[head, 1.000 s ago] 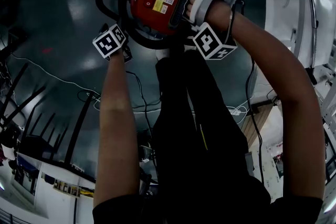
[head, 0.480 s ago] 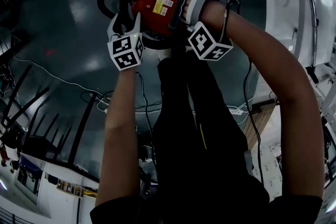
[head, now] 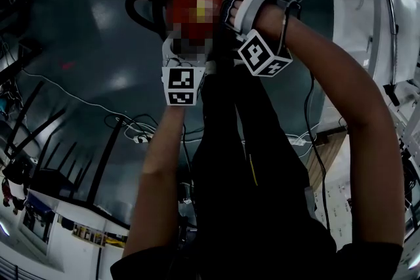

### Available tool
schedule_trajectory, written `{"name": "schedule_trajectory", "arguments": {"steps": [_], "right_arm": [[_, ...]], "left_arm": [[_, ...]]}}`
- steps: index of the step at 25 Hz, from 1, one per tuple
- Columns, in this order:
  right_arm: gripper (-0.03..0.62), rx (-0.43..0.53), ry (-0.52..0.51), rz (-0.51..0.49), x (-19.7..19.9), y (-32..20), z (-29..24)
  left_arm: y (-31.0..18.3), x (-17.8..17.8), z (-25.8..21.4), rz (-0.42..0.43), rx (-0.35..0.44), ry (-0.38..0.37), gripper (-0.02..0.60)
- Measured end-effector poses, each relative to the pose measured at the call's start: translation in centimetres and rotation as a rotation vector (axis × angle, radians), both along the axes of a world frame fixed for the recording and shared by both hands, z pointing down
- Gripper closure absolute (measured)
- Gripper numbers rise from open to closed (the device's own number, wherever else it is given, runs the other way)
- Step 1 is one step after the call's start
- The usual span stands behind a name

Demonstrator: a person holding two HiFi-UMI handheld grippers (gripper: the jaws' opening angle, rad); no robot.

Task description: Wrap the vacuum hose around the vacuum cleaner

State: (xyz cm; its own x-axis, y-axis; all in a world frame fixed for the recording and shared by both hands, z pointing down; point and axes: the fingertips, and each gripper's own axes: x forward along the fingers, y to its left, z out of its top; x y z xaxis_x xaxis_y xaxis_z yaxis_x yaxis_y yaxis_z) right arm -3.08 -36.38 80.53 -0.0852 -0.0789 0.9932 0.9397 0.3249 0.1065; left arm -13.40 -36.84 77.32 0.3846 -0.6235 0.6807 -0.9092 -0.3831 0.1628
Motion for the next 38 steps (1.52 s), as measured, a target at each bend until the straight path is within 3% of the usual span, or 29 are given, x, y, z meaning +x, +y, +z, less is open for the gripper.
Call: {"name": "schedule_trajectory", "arguments": {"steps": [3, 6, 8, 16, 31, 38], "right_arm": [[0.411, 0.034, -0.027, 0.011, -0.2, -0.5, -0.3], [0.319, 0.059, -0.041, 0.061, -1.0, -1.3, -0.8], [0.298, 0.055, -0.029, 0.078, -1.3, -1.3, -1.0], [0.335, 0.062, -0.091, 0.071, -2.0, -1.1, -2.4], [0.339, 0.125, -0.182, 0.247, -0.8, -2.4, -5.3], [0.342, 0.157, -0.231, 0.342, 0.1, -2.8, -6.2]], "left_arm": [[0.5, 1.2, -0.5, 0.01, 0.002, 0.011, 0.301], [1.2, 2.8, -0.9, 0.063, 0.011, 0.005, 0.298], [1.7, 3.8, -1.2, 0.09, 0.009, 0.008, 0.296], [2.3, 6.0, -2.4, 0.156, -0.004, 0.02, 0.298], [3.5, 7.8, -1.5, 0.243, -0.103, -0.028, 0.304], [3.1, 9.1, -2.1, 0.286, -0.094, -0.039, 0.307]]}}
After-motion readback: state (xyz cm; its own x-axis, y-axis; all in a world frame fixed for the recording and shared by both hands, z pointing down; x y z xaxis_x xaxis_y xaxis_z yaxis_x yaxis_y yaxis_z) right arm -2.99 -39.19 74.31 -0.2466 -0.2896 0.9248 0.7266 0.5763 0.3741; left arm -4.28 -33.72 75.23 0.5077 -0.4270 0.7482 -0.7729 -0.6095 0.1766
